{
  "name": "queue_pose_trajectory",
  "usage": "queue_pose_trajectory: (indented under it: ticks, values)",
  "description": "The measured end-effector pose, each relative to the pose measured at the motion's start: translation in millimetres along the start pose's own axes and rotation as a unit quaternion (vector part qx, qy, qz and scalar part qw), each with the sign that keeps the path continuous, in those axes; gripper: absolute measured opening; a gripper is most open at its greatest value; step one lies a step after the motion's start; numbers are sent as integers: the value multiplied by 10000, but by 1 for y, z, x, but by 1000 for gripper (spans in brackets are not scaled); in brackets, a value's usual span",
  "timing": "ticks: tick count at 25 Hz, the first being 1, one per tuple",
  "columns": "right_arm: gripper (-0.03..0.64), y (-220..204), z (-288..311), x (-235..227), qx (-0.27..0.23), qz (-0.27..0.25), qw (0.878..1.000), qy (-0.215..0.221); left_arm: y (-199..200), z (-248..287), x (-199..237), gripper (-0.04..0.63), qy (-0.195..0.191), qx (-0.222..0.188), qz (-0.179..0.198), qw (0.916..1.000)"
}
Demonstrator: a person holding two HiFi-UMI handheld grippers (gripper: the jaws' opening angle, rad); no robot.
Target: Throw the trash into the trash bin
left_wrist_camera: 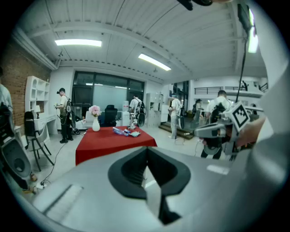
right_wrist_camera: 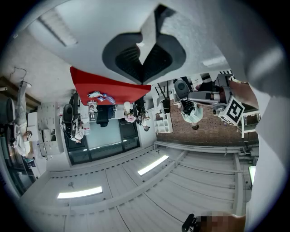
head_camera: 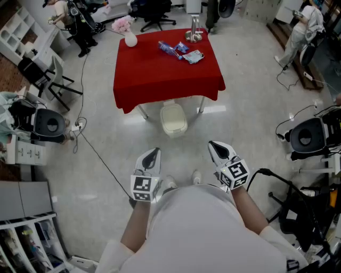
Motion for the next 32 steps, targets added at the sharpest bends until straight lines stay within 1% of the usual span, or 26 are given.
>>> queue_pose_trajectory:
  ticks: [12,17,22,24,32]
  values:
    - [-9,0,-2,15,2,-21,10000,-15,-5,-8,2,5,-97,-17,-7,10000]
    - [-9,0,1,26,48,-61,10000,-12,-7,-15,9,5,-145,-33,45,9999]
    - [-9,-4,1,38,84,-95,9999,-108,-17,-28,19,5,-146,63,-20,9999]
    - [-8,-4,3,43,86,-70,9998,-160,-18,-33,25,5,-178,45,8,9998]
    - [0,-8,12,66,14,-120,9992,-376,-29,-51,44,3,-432,56,79,9990]
Point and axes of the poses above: the fingertips, and each gripper's own axes: z forward along the fingers, x to its left, y out of its top, the point moved 1 cm from there along -z, backward along the fingers, and after that the axes turned 15 degrees about -y, right-handed, at the moved point
